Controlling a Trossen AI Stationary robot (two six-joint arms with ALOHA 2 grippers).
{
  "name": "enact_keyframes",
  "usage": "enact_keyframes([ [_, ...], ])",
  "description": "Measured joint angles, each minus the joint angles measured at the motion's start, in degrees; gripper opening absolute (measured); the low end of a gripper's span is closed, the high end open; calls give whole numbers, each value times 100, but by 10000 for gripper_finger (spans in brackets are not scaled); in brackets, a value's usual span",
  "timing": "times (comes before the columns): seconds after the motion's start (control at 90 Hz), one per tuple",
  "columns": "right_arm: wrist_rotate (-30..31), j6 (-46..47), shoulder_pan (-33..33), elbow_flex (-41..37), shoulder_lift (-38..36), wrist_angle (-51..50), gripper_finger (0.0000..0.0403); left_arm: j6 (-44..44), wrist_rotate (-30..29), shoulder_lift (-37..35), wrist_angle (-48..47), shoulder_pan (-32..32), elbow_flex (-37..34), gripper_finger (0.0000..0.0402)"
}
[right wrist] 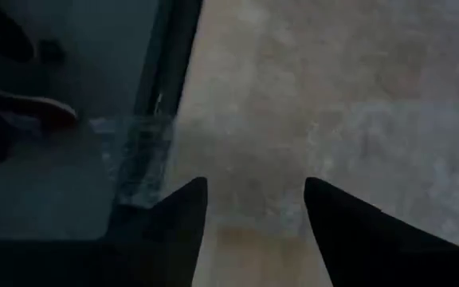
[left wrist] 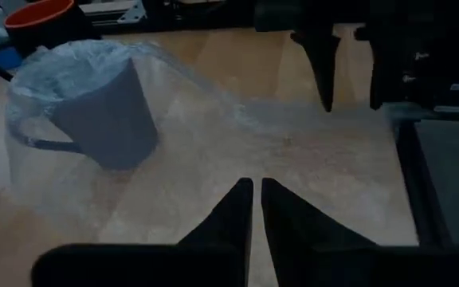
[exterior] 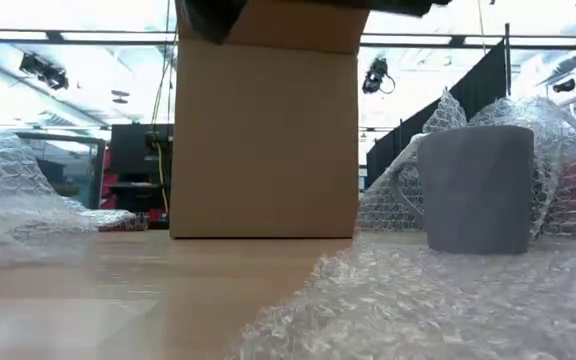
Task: Wrap mug
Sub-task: Wrap the blue mug with the top bubble wrap
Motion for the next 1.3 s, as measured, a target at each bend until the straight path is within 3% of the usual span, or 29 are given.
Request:
enact_keyframes([
  [0.222,15,-32,-147,-757,-42,1070,189,14,-9,-2,-26,53,0,15],
  [0.333,39,375,-176,-1030,-63,1256,177,47,-9,-2,-37,70,0,15],
  [0.456,41,632,-183,-1145,-66,1267,131,284,-35,-2,-43,76,0,15],
  [0.622,-130,792,-205,-1087,-60,1235,20,708,-142,-2,-83,104,0,15],
  [0.733,-216,858,-251,-838,-65,966,8,951,-126,-2,-116,154,0,15],
  [0.8,-227,814,-287,-634,-111,637,3,1094,185,-2,-122,212,0,15],
  [0.956,319,827,-307,-48,-499,-638,0,1203,894,-2,-157,336,0,15],
  [1.1,953,1008,-305,220,-922,-1780,0,1202,844,-32,-750,338,128,15],
  [1.3,2030,1063,-389,286,-1588,-2430,0,920,589,-103,-1860,271,549,15],
])
